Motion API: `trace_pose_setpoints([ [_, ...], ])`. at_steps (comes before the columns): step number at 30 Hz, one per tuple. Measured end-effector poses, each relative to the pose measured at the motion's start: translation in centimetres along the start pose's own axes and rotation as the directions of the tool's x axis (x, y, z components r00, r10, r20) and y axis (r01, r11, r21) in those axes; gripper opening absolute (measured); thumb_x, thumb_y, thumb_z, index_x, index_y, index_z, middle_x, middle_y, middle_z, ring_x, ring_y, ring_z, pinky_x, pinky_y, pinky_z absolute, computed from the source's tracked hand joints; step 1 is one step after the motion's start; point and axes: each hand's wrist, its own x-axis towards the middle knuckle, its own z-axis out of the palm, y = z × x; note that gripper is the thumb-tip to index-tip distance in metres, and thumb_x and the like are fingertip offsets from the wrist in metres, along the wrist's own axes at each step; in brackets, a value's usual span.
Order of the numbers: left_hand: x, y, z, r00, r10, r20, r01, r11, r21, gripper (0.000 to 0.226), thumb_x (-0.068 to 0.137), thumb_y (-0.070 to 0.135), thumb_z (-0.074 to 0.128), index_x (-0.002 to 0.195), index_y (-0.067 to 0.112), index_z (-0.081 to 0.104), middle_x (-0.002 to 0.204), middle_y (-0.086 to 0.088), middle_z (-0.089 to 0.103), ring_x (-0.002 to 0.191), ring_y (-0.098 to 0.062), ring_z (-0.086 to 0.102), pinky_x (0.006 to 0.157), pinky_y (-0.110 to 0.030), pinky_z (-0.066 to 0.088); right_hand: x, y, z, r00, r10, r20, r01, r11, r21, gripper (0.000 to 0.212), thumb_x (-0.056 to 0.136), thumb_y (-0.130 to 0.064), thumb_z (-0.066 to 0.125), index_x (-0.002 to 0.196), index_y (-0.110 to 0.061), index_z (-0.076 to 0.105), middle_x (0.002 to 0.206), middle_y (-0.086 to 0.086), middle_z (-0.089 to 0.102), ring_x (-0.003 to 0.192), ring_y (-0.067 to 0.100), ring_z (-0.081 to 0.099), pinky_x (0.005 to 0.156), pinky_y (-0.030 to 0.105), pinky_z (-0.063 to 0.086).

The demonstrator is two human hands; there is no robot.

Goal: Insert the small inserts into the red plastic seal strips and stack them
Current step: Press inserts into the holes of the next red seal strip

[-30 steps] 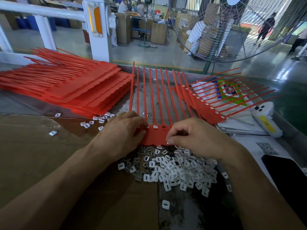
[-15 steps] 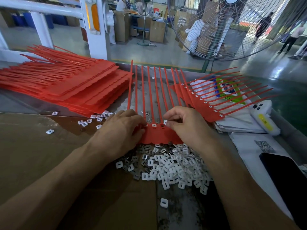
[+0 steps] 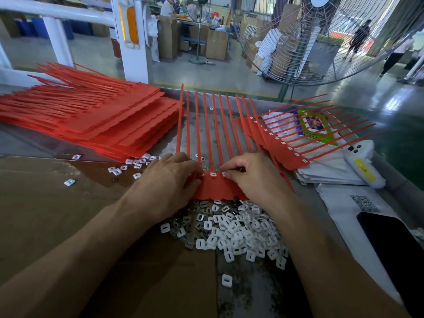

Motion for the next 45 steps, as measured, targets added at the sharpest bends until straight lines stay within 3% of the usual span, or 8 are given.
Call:
trace_pose_setpoints([
  [14,-0.1,-0.2,0.1,1.000,0.007,-0.014,-0.007,1.000,-0.017,0.034,0.099,0.044,0.050,0.129,0.036,0.061,0.129,0.013,0.055,0.122,-0.011,0.049,0.109,-0.041,0.040,-1.3,-0.1,-1.4,0.995,-0.094,0.033,0.098,0.984,-0.151,0.026,0.102,-0.014,0.062,0.113,-0.029,0.080,0.112,-0.013,0.069,0.097,-0.004,0.060,0.076,-0.003,0.039],
  [20,-0.2,-0.3,0.2,1.000,0.013,-0.021,-0.013,1.000,0.000,0.035,0.098,0.046,0.048,0.130,0.037,0.060,0.129,0.014,0.054,0.120,-0.009,0.048,0.108,-0.037,0.040,-1.5,-1.7,-1.5,0.983,-0.142,0.115,0.175,0.914,-0.366,0.030,0.104,-0.016,0.054,0.121,-0.027,0.077,0.115,-0.003,0.064,0.107,0.014,0.063,0.091,0.025,0.050],
  [22,-0.2,-0.2,0.1,1.000,0.017,-0.019,-0.017,1.000,0.002,0.037,0.097,0.047,0.046,0.129,0.037,0.060,0.128,0.014,0.054,0.119,-0.009,0.048,0.107,-0.037,0.040,-1.6,-2.5,-1.3,0.974,-0.146,0.172,0.215,0.832,-0.511,0.032,0.104,-0.018,0.051,0.122,-0.027,0.075,0.108,-0.002,0.057,0.100,0.020,0.061,0.084,0.036,0.053],
  [26,-0.2,-0.3,0.1,1.000,0.015,-0.010,-0.015,1.000,0.003,0.036,0.097,0.047,0.046,0.130,0.038,0.059,0.130,0.015,0.053,0.120,-0.008,0.048,0.107,-0.037,0.041,-1.6,-3.6,-1.3,0.961,-0.144,0.235,0.265,0.717,-0.645,0.028,0.102,-0.018,0.049,0.115,-0.020,0.073,0.098,-0.002,0.049,0.092,0.023,0.061,0.068,0.034,0.044],
  [32,-0.3,-0.2,0.1,1.000,0.014,-0.023,-0.014,1.000,-0.005,0.035,0.097,0.045,0.049,0.129,0.036,0.061,0.130,0.014,0.055,0.120,-0.010,0.049,0.107,-0.038,0.042,-2.0,-2.4,-2.3,0.946,-0.157,0.283,0.287,0.813,-0.507,0.030,0.105,-0.028,0.049,0.124,-0.022,0.071,0.113,-0.003,0.055,0.106,0.017,0.059,0.090,0.041,0.052],
  [35,-0.2,-0.2,0.0,0.999,0.015,-0.031,-0.015,1.000,-0.013,0.034,0.097,0.044,0.051,0.128,0.036,0.063,0.128,0.013,0.056,0.120,-0.011,0.049,0.106,-0.039,0.043,-2.2,-1.5,-2.8,0.946,-0.159,0.282,0.264,0.882,-0.390,0.034,0.103,-0.034,0.058,0.136,-0.028,0.066,0.121,-0.010,0.057,0.113,0.009,0.057,0.098,0.032,0.047],
  [40,-0.3,-0.1,-0.1,1.000,0.011,-0.018,-0.011,1.000,-0.022,0.034,0.098,0.043,0.051,0.129,0.034,0.063,0.129,0.013,0.055,0.121,-0.011,0.049,0.107,-0.040,0.042,-2.9,0.0,-5.0,0.958,-0.084,0.274,0.127,0.982,-0.142,0.013,0.093,-0.034,0.076,0.106,-0.035,0.078,0.099,-0.022,0.073,0.090,-0.008,0.066,0.084,0.023,0.051],
  [45,-0.2,-0.1,-0.1,1.000,0.005,-0.020,-0.005,1.000,-0.020,0.035,0.099,0.043,0.051,0.131,0.035,0.062,0.130,0.013,0.054,0.123,-0.010,0.048,0.109,-0.040,0.041,-3.6,1.0,-7.5,0.922,-0.035,0.387,0.066,0.996,-0.067,0.007,0.082,-0.037,0.085,0.085,-0.036,0.079,0.083,-0.015,0.075,0.073,0.001,0.068,0.069,0.028,0.052],
])
